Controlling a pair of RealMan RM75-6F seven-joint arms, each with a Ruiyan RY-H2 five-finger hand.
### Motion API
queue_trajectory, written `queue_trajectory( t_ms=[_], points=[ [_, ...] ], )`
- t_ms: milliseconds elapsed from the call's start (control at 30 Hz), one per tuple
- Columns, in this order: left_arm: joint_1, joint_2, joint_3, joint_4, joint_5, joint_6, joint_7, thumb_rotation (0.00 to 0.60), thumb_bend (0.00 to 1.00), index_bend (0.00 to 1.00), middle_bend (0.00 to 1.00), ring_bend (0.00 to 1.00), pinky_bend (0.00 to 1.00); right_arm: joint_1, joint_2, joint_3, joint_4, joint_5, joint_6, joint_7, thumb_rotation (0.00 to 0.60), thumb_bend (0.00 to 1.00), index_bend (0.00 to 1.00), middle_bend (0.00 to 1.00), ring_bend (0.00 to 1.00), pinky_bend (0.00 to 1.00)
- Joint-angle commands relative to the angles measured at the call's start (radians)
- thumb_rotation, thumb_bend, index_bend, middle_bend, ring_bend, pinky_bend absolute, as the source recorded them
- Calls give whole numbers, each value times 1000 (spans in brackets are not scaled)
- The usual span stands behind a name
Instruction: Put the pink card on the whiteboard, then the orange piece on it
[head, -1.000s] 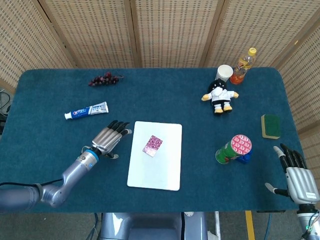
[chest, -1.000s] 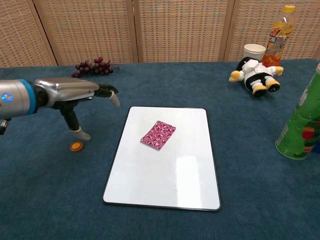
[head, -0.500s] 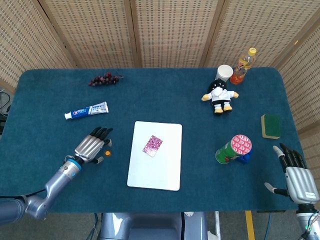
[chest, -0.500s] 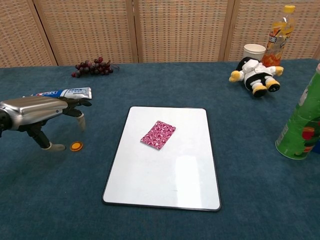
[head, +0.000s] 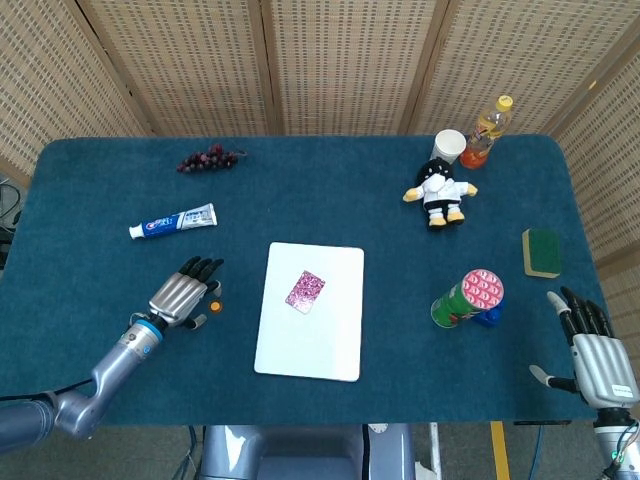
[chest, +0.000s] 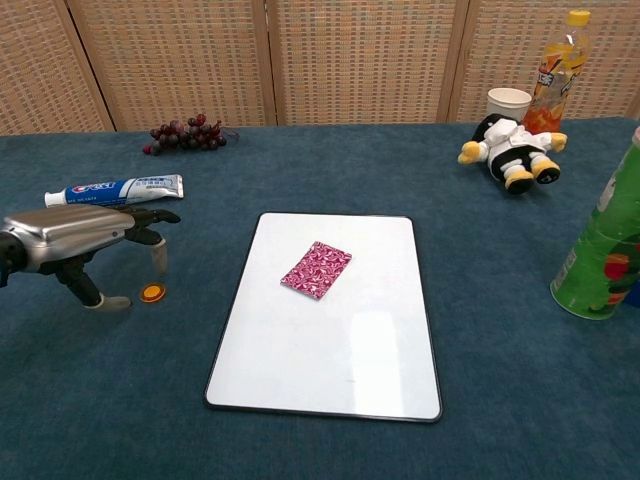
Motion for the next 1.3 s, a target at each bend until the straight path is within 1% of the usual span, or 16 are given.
queue_trajectory(
  t_ms=[33,633,833,900,967,1100,1300],
  points=[
    [5,-6,-6,11,7,-10,-4,600,326,375,0,0,0,0,0,0,0,0,0,0,600,0,0,0,0,0],
    [26,-41,-35,55,41,-29,-13,600,321,391,0,0,0,-1,1,0,0,-1,1,5,600,0,0,0,0,0],
    [30,-50,-42,66,43,-45,-8,600,343,437,0,0,0,-1,1,1,0,-1,0,6,600,0,0,0,0,0],
    [31,-51,-44,67,44,-48,-6,600,363,501,0,0,0,-1,1,1,1,0,0,6,600,0,0,0,0,0],
    [32,-52,-46,68,45,-49,-4,600,371,540,0,0,0,-1,0,0,1,-1,1,6,600,0,0,0,0,0],
    [36,-50,-56,68,42,-49,0,600,391,549,0,0,0,-1,1,1,0,0,0,5,600,0,0,0,0,0],
    [34,-36,-77,52,43,-45,-3,600,393,549,0,0,0,-1,0,0,0,-1,0,5,600,0,0,0,0,0]
  ],
)
